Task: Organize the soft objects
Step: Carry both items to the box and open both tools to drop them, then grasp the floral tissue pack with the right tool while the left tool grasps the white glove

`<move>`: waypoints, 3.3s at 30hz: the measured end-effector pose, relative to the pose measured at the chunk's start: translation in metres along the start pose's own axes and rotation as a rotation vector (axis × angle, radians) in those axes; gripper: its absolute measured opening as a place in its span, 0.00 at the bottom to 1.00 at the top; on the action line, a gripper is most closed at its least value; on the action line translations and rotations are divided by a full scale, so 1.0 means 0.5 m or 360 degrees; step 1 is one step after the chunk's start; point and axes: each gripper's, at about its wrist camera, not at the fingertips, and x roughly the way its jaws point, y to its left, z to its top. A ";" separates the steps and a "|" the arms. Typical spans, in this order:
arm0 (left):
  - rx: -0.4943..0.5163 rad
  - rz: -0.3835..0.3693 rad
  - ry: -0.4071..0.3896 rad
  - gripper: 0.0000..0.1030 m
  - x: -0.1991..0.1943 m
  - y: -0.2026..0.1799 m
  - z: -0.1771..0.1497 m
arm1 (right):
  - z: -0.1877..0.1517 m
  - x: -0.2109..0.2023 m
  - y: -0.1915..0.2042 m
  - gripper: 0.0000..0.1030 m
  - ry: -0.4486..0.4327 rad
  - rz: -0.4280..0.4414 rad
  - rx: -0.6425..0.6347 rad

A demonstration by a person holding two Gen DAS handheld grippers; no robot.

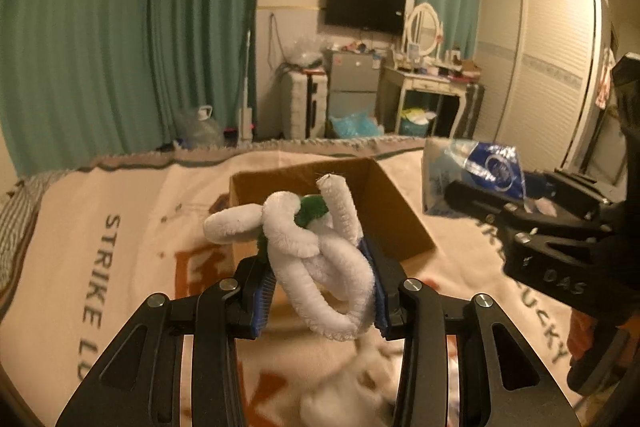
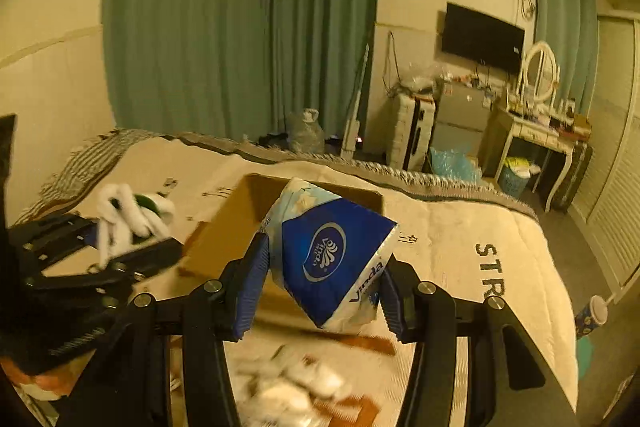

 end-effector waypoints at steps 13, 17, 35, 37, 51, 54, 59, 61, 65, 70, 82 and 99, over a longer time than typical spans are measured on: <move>0.0104 0.0051 0.0185 0.41 0.246 0.005 -0.024 | -0.035 0.311 -0.106 0.53 0.0218 0.0079 0.0100; 0.0014 0.0080 0.0211 0.67 0.253 0.023 -0.030 | -0.045 0.316 -0.118 0.63 0.0206 0.0107 0.0115; 0.0054 0.0302 -0.0237 0.90 -0.209 -0.018 0.053 | 0.071 -0.110 -0.087 1.00 -0.0115 -0.0043 0.0091; 0.0059 0.0320 -0.0267 0.90 -0.258 -0.019 0.042 | 0.066 -0.163 -0.068 1.00 -0.0109 -0.0057 0.0075; -0.0048 0.0283 0.0005 0.90 -0.289 -0.025 -0.152 | -0.212 -0.157 0.062 1.00 0.0328 0.0044 -0.0018; -0.0034 0.0241 0.0068 0.90 -0.258 -0.041 -0.196 | -0.262 -0.123 0.069 1.00 0.0417 0.0044 -0.0048; -0.0068 0.0272 0.0063 0.90 -0.223 -0.055 -0.258 | -0.334 -0.072 0.108 1.00 0.0504 -0.0002 -0.0203; -0.0094 0.0255 0.0058 0.90 -0.213 -0.056 -0.274 | -0.350 -0.055 0.118 1.00 0.0556 -0.0001 -0.0232; -0.0088 0.0282 0.0045 0.90 -0.196 -0.056 -0.296 | -0.357 -0.029 0.109 1.00 0.0635 0.0000 -0.0195; -0.0126 0.0330 0.0086 0.90 -0.164 -0.046 -0.307 | -0.382 0.022 0.076 1.00 0.0805 0.0045 -0.0050; -0.0158 0.0245 0.0290 0.90 -0.093 -0.052 -0.309 | -0.346 0.023 -0.003 0.60 0.0762 0.0269 0.0090; -0.0160 0.0229 0.0519 0.88 0.091 -0.085 -0.334 | -0.306 0.027 -0.094 0.57 0.0632 0.0220 0.0259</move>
